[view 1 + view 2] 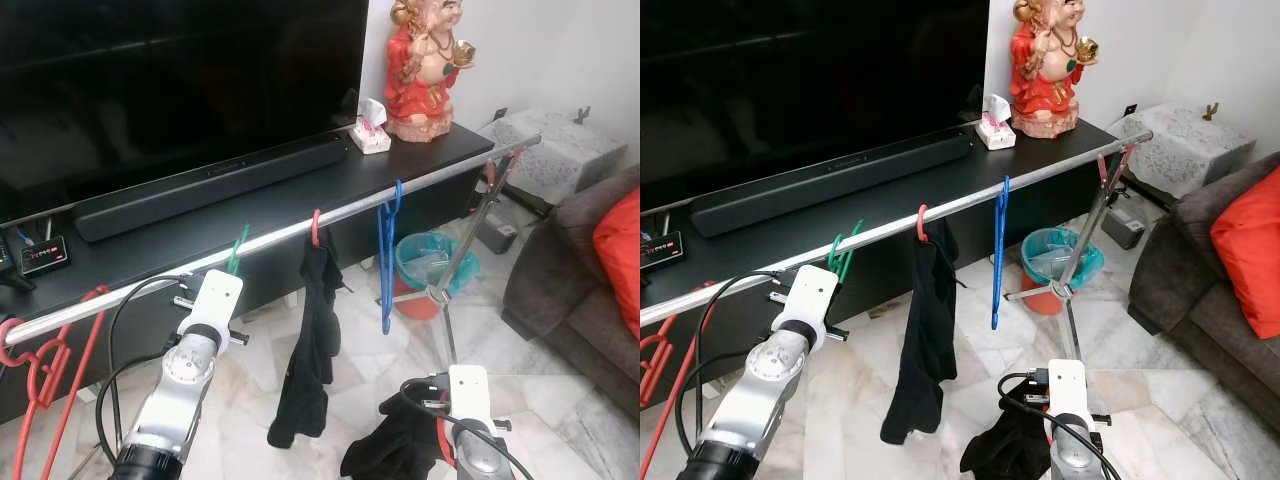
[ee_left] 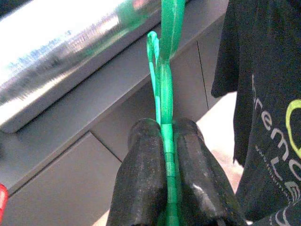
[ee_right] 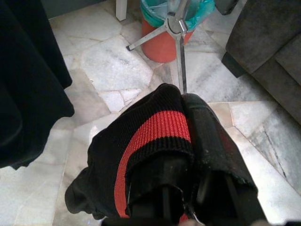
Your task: Hang hanger
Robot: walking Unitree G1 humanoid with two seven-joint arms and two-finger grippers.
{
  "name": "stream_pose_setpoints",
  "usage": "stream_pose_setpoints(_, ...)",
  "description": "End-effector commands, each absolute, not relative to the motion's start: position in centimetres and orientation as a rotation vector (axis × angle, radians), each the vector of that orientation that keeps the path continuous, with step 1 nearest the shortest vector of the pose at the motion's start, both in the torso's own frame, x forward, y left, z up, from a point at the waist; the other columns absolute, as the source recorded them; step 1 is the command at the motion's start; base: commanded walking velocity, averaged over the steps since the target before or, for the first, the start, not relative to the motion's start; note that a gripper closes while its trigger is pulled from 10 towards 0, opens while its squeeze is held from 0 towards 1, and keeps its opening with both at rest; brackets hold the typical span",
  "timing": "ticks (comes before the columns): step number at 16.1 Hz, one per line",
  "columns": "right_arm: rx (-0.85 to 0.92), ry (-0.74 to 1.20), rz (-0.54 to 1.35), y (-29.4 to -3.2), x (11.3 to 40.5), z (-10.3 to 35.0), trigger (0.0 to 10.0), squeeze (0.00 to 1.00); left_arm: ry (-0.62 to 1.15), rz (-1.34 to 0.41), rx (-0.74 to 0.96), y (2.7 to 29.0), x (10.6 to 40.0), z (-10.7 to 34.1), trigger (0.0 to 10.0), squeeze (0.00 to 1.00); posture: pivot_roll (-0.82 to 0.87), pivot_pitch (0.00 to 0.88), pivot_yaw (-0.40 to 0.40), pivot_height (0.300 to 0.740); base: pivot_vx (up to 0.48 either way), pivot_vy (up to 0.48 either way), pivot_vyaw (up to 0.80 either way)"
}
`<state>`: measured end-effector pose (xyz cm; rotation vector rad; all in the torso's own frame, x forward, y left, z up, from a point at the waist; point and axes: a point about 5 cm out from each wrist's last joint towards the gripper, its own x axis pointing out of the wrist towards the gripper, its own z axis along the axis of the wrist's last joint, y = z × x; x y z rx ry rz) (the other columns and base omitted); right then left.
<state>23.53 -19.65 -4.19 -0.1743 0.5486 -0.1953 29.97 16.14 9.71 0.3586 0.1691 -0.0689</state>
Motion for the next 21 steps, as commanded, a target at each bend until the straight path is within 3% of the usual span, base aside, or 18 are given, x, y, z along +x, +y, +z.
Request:
stream_pose_setpoints(1, -0.166, 0.535, -0.211, -19.8, 23.8, -4.0, 10.0, 0.0, 0.133, -0.071, 0.356, 16.2, 29.6, 10.2, 0.0, 0.0, 0.11, 0.0, -0.012, 0.74, 0.0, 0.0, 0.0)
stream_pose_setpoints(6, -0.167, 0.532, -0.211, -19.9, 23.7, -4.0, 10.0, 0.0, 0.067, -0.065, 0.336, 17.4, 27.2, 10.7, 0.0, 0.0, 0.11, 0.0, -0.017, 0.74, 0.0, 0.0, 0.0)
stream_pose_setpoints(7, -0.167, 0.531, -0.211, -20.0, 23.7, -3.9, 10.0, 0.0, 0.076, -0.081, 0.335, 17.6, 26.5, 10.4, 4.3, 0.0, 0.12, 0.0, -0.019, 0.74, 0.0, 0.0, 0.0)
stream_pose_setpoints(8, -0.169, 0.53, -0.209, -20.0, 23.7, -3.9, 10.0, 0.0, 0.104, -0.09, 0.343, 18.2, 25.5, 9.7, 10.0, 0.0, 0.12, 0.0, -0.021, 0.74, 0.0, 0.0, 0.0)
stream_pose_setpoints(13, -0.179, 0.534, -0.203, -20.3, 23.6, -4.0, 10.0, 0.0, 0.261, -0.139, 0.383, 21.3, 21.0, 6.9, 10.0, 0.0, 0.13, 0.0, -0.029, 0.74, 0.0, 0.0, 0.0)
stream_pose_setpoints(18, -0.183, 0.547, -0.201, -20.3, 23.6, -4.0, 10.0, 0.0, 0.573, -0.004, 0.523, 26.2, 17.7, 0.7, 10.0, 0.0, 0.14, 0.0, -0.041, 0.74, 0.0, 0.0, 0.0)
stream_pose_setpoints(21, -0.184, 0.549, -0.203, -20.4, 23.7, -4.0, 10.0, 0.0, 0.749, -0.068, 0.501, 25.5, 16.3, -3.4, 10.0, 0.0, 0.13, 0.0, -0.044, 0.74, 0.0, 0.0, 0.0)
